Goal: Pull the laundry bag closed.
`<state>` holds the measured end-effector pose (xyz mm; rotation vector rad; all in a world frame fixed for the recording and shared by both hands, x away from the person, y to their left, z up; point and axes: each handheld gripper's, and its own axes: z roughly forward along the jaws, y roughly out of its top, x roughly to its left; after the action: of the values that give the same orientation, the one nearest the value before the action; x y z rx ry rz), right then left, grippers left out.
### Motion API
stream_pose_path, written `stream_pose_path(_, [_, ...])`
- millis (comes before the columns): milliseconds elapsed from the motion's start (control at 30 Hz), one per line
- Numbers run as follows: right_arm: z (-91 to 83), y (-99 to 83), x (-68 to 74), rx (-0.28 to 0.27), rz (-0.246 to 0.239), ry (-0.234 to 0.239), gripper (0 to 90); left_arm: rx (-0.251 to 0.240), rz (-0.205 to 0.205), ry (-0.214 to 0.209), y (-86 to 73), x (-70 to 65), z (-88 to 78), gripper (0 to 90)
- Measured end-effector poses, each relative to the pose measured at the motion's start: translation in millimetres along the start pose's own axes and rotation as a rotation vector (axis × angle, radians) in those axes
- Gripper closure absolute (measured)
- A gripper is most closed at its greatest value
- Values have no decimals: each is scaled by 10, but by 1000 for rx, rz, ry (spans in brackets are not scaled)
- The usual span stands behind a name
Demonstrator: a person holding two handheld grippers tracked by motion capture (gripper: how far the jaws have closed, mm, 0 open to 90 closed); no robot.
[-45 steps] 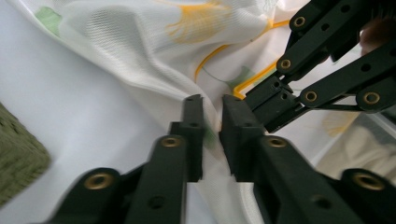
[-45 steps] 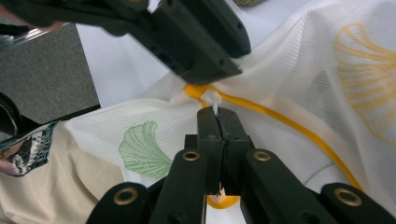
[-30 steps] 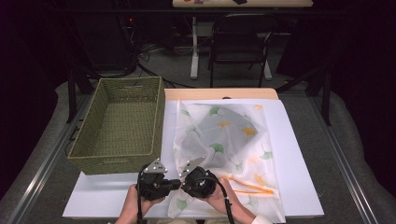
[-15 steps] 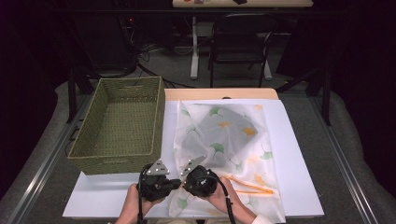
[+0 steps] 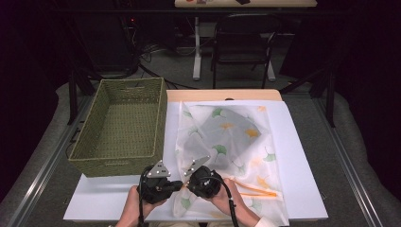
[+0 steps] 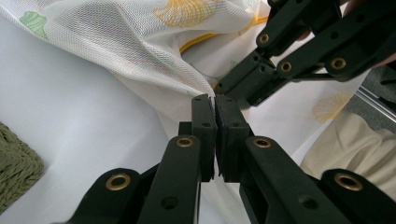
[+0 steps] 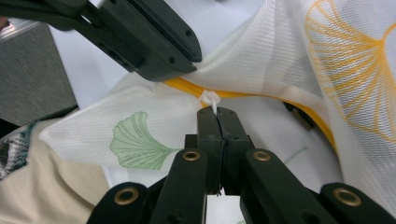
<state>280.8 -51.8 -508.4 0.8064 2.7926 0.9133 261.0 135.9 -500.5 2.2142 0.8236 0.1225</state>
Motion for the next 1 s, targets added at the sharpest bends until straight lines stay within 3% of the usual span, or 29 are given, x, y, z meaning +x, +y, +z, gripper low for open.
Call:
stream_pose_path(333, [-1, -27, -64, 8, 23, 3, 896, 4, -8, -5, -23, 34, -33, 878])
stream_pose_path(567, [15, -33, -66, 16, 7, -31, 896, 0, -3, -6, -25, 38, -47, 879])
stream_pose_path(1000, [13, -103, -191, 45, 45, -54, 896, -6, -24, 2, -54, 100, -97, 878])
